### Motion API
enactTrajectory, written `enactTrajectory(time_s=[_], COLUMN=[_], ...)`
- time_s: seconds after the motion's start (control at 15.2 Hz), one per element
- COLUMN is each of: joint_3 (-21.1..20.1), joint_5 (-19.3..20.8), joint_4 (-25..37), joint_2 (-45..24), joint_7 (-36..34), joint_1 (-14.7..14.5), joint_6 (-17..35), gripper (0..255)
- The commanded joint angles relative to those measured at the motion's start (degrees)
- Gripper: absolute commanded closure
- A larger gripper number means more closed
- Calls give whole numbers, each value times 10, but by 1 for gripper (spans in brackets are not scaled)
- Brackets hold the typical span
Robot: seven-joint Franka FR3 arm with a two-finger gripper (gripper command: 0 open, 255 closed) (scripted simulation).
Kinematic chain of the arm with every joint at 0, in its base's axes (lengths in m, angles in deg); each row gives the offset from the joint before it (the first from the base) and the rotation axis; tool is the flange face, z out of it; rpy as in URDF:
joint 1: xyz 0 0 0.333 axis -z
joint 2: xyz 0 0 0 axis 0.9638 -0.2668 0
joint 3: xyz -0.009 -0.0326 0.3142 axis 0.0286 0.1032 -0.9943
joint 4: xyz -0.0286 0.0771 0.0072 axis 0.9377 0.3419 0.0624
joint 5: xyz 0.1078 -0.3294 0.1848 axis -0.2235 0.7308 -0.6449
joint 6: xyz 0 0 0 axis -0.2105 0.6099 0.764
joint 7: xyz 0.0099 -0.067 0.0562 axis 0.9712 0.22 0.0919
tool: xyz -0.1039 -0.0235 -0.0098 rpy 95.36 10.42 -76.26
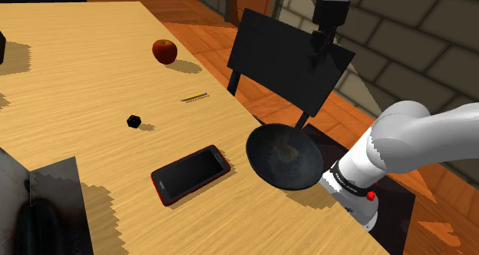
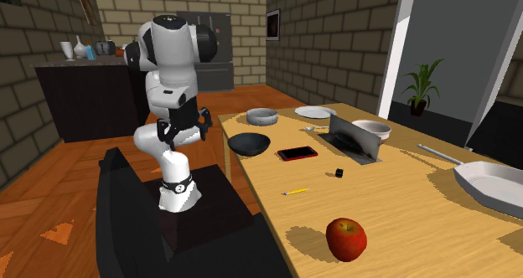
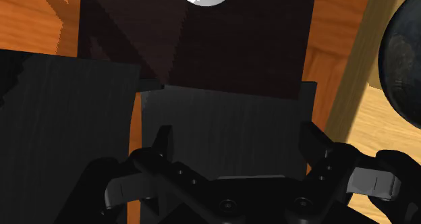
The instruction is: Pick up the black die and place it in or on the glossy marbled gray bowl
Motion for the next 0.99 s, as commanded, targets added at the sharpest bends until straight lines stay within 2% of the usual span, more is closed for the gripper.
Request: enactTrajectory(time_s=[0.0,0.53,0.92], joint_3=[0,-108,-188], joint_5=[0,-79,-110], joint_4=[0,15,58], joint_2=[0,-53,-128], joint_7=[0,-139,-241], joint_1=[0,-24,-31], joint_6=[0,78,141], gripper=[0,0,0])
